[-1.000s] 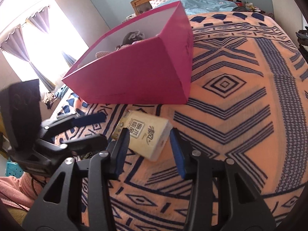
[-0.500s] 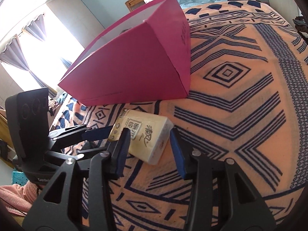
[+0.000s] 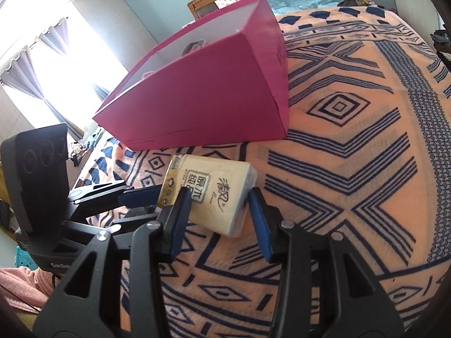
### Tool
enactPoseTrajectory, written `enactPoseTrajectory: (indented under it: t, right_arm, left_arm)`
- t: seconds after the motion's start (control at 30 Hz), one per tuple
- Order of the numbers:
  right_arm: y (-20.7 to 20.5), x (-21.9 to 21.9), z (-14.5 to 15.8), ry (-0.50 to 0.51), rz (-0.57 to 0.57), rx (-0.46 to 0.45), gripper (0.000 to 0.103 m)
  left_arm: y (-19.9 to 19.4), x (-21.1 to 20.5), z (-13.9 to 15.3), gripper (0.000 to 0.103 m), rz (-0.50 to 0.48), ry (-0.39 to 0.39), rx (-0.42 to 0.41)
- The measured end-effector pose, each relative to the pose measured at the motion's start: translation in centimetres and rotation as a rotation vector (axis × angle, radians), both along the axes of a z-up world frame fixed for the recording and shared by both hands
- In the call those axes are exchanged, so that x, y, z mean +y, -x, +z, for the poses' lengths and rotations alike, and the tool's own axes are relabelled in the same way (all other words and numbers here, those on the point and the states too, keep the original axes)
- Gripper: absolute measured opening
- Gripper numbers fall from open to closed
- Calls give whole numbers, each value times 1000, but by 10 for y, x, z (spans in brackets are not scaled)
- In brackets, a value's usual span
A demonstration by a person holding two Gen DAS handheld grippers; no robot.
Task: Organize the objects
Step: 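Close both grippers on the beige paper tissue pack and lift it, then carry the beige tissue pack over the magenta box rim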
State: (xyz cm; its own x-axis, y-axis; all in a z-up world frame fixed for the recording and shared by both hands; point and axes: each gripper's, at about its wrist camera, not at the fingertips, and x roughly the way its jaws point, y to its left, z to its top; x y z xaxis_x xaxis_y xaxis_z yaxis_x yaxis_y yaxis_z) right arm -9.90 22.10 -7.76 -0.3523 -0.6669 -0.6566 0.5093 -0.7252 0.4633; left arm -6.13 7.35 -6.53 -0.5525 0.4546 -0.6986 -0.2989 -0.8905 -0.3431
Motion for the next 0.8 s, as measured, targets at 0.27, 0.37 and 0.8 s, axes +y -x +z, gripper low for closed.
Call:
enactPoseTrajectory:
  t: [0.27, 0.37, 0.8]
  right_arm:
    - [-16, -4, 11, 13, 18, 31, 46]
    - [-20, -5, 17, 22, 24, 43, 46]
    - [-35, -12, 42, 24, 44, 114, 46]
  left_arm:
    - [-18, -5, 11, 42, 9, -11, 38]
    - [-24, -5, 16, 42, 11, -1, 60]
    - [-43, -7, 40, 42, 20, 13, 138]
